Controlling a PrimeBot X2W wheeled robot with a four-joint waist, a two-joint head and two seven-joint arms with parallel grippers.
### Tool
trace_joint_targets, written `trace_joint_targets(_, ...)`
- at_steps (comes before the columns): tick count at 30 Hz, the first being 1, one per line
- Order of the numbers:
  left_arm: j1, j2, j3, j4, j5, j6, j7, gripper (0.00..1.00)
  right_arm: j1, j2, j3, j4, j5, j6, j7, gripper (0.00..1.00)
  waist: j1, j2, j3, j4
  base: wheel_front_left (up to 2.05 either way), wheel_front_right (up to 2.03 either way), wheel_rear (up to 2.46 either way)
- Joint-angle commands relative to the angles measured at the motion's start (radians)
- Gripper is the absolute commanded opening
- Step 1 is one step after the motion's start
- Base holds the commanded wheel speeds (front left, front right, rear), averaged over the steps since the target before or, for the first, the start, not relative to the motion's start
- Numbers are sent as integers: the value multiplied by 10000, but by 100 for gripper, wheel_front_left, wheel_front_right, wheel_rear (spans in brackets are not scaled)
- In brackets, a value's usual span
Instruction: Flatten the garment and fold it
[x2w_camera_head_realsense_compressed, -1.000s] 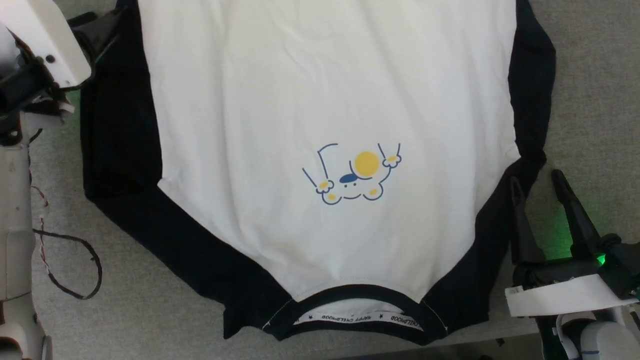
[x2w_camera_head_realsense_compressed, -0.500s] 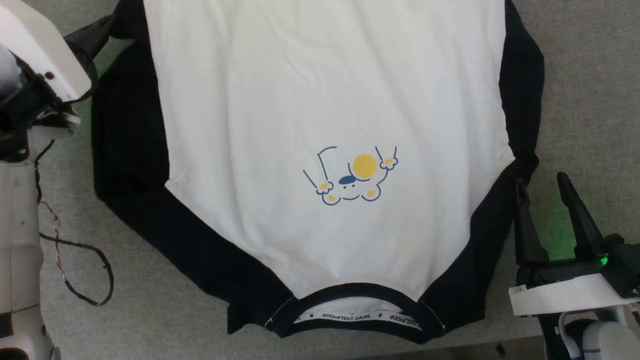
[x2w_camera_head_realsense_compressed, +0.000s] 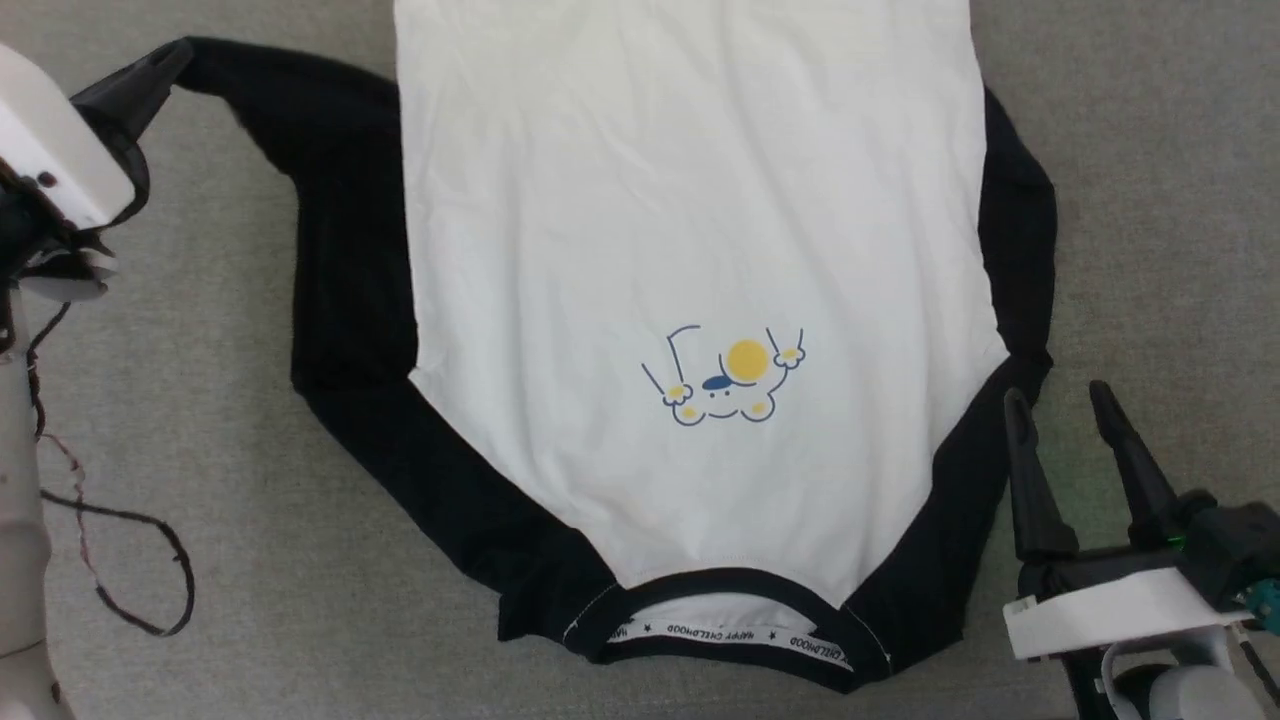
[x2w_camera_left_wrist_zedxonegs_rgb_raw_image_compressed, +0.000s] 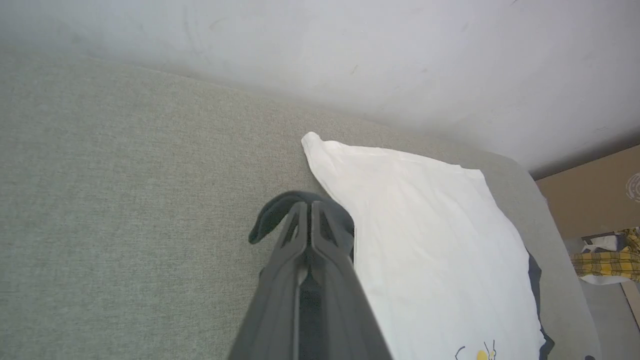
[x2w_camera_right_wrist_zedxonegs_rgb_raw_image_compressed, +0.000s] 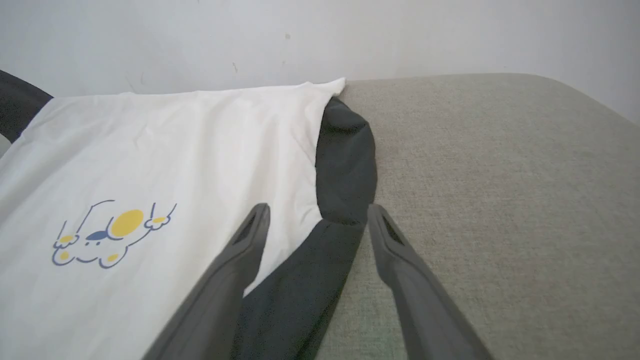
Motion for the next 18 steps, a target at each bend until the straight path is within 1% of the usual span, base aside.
trace_joint_targets(1,183,77,63,-123,-70,-17,54,0,126,20,-5,47,17,-7,-5,100,1,0,-793,279,0,0,0)
trace_joint_targets(9,413,247,-2,-828,-241,106,604,0,576,20,91,285,161,-7,-8,100,1,0,-1912,477,0,0,0)
trace_joint_targets(18,473,163,-290,-1558,-472,357,1326,0,994,20,104,456,236,-7,35,100,1,0,-2985,557,0,0,0)
